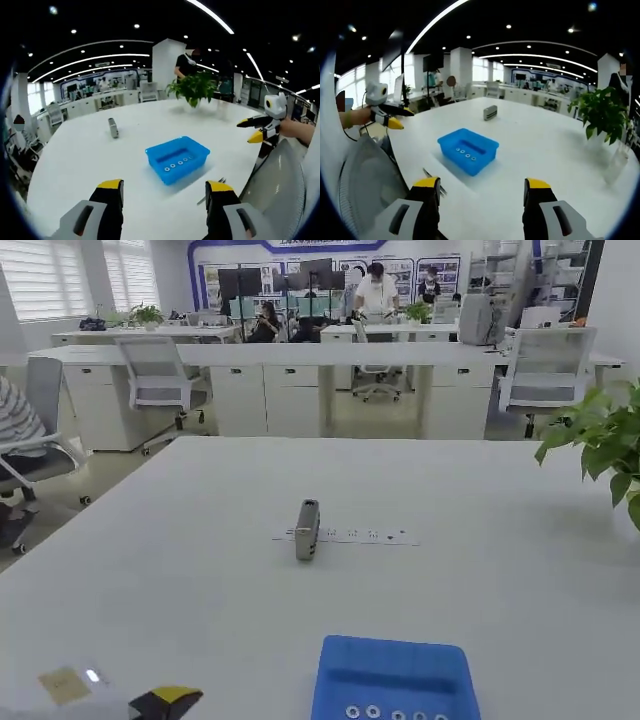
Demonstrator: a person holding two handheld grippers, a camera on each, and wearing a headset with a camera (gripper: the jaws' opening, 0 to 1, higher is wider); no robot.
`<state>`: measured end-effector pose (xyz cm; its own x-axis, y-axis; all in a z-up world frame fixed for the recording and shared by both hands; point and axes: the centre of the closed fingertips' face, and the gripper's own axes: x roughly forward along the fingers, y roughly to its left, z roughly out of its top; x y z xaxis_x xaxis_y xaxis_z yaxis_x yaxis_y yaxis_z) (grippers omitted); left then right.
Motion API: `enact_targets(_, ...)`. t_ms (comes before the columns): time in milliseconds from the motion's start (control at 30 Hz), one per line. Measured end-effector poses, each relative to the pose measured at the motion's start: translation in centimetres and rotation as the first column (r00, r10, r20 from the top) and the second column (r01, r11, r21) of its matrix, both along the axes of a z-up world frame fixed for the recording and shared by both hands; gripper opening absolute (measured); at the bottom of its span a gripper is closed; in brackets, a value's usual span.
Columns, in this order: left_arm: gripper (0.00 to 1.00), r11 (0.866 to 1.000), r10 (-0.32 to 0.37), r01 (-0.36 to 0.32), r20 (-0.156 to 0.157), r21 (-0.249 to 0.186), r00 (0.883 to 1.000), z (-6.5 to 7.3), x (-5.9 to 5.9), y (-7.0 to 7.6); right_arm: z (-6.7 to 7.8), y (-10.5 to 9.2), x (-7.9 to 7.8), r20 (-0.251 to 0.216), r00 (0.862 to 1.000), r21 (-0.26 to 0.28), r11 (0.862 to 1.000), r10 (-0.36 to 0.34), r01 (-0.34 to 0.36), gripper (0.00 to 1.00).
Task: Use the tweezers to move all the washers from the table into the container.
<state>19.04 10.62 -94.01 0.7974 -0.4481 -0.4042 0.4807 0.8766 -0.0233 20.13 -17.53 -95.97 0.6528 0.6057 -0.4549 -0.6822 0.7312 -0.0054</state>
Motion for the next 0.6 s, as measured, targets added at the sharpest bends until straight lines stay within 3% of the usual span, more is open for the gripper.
enact_targets(133,0.84,0.992,0.097,-0.091,0.067,-0.093,0.993,1.6,-0.2,0.9,0.3,0.0,-0.2,0.02,1.0,0.012,1.0,-0.02,0.02,0.78)
enact_targets(167,0.86,0.982,0.132,-0.119,0.084,-0.145,0.988,2.2,-0.3,1.0,0.5,0.0,-0.2,0.033,0.999,0.023,0.999,-0.03,0.029,0.8)
enact_targets(267,0.94,0.966,0.181,-0.152,0.13,-0.209,0.975,3.5,-0.4,1.4,1.0,-0.2,-0.1,0.056,0.997,0.052,0.997,-0.054,0.052,0.85)
enact_targets(400,0.99,0.96,0.226,-0.189,0.171,-0.208,0.959,4.1,-0.7,2.3,1.4,-0.5,0.2,0.074,0.993,0.08,0.993,-0.088,0.082,0.92)
enact_targets(467,0.99,0.958,0.233,-0.194,0.177,-0.211,0.956,4.3,-0.7,2.4,1.6,-0.5,0.3,0.076,0.992,0.094,0.991,-0.098,0.09,0.98)
enact_targets(600,0.99,0.959,0.232,-0.195,0.17,-0.208,0.958,4.0,-0.6,2.3,1.7,-0.5,0.4,0.075,0.991,0.117,0.988,-0.106,0.097,0.99)
